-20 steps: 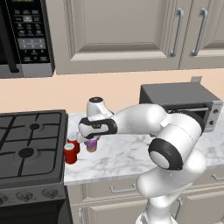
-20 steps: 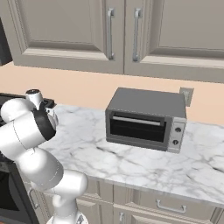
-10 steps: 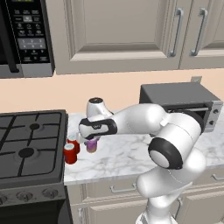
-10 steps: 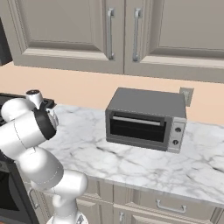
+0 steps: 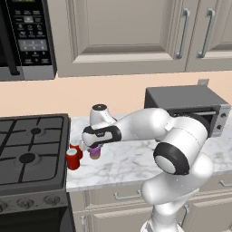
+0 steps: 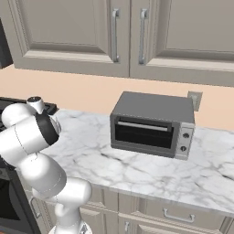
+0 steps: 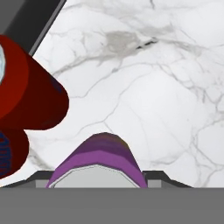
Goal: Four empty soda cans are scattered around the kitchen. Gather all the cans and cluster them next to the stove for recycling.
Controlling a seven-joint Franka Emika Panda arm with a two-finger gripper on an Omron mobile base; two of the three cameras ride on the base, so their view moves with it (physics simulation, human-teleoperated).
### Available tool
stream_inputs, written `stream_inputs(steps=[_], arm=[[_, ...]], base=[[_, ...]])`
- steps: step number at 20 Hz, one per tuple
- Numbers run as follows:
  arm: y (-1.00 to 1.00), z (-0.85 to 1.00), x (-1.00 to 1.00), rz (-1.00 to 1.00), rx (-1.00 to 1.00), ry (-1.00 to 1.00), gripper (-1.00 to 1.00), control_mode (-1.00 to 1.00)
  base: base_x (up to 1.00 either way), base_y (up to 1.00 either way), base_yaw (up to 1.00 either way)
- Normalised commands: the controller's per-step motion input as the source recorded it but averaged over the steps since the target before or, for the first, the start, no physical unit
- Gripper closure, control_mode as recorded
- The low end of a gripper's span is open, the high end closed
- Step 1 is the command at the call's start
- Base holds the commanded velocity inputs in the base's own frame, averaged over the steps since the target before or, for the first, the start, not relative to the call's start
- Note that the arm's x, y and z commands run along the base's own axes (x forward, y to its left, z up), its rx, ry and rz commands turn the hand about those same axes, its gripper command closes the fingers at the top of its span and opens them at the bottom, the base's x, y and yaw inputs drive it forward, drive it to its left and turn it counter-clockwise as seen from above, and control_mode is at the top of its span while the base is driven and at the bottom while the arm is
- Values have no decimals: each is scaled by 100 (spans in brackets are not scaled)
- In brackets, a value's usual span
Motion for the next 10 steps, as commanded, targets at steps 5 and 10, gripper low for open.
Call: stream_inputs(steps=[5,10], arm=[[0,0,0,0,0,0,100,-100],[0,0,0,0,0,0,100,-100]], base=[[0,0,0],[0,0,0]])
